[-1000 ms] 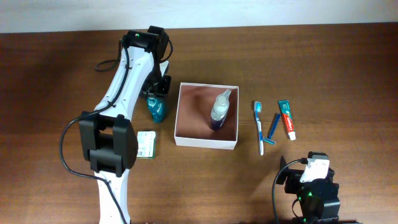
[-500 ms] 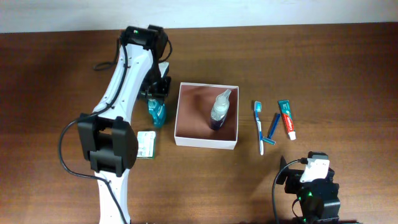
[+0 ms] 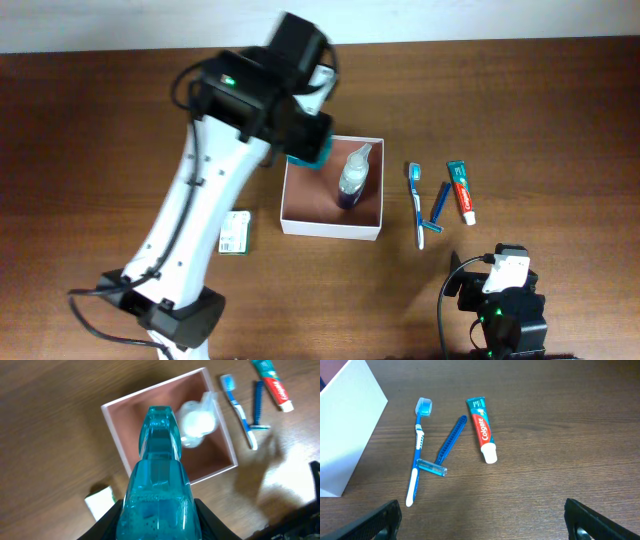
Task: Pack container
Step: 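Carry the mouthwash bottle with the left gripper into the box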
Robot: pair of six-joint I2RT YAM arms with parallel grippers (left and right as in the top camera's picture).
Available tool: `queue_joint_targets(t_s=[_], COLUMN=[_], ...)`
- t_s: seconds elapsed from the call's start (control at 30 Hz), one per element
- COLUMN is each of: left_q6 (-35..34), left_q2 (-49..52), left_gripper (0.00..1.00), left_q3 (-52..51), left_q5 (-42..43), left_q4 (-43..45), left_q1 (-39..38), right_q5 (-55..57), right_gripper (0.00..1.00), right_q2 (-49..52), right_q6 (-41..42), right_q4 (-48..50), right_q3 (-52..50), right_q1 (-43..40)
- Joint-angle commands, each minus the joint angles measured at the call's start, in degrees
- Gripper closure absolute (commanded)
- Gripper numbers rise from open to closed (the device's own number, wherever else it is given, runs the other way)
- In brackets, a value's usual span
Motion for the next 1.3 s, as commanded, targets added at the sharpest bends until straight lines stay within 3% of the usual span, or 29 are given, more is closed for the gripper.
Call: queue_joint_targets(t_s=[0.0,0.17,0.83,0.93,1.0,1.07,1.17,1.27], left_q6=[-2.93,-6.05,-6.01,-6.01,-6.03,-6.03,-6.01,-6.01], left_q2=[2.97,7.85,23.58,23.58,23.56,23.56,23.43,23.02], left_gripper=[0.86,0.87,0.80,0.68,0.49,0.39,0.29,0.26], left_q3=[-0.68,-0.83,-0.85,-0.83,-0.59,-0.59,-0.37,0.96], left_q5=[-3.89,-5.88,-6.71,-6.69,-6.62,-6.43,-6.27,-6.27], left_q4=[2.43,4.13,8.59,9.51,9.44,9.05,7.78,4.92], left_q1=[-0.85,-0.70,-0.70,-0.72,-0.72,-0.68,-0.35,0.50], right_q5=[0.09,0.09,0.09,0.09,0.09,0.09,0.07,0.09], right_gripper=[0.01,0.01,0.01,0.01,0.01,0.01,0.01,0.01], right_q2=[-0.37,-0.37,-0.37,-0.37,-0.37,-0.37,-0.37,-0.37], right_q6=[0.46,0.46,0.46,0.46,0.46,0.46,0.46,0.46], right_q4=[0.09,0.09,0.09,0.09,0.09,0.09,0.09,0.09], right_q3=[-0.39,-0.39,-0.39,-0.39,-0.39,-0.39,-0.39,-0.39], right_q1=[-0.42,-0.42,-0.42,-0.42,-0.42,-0.42,-0.42,-0.42])
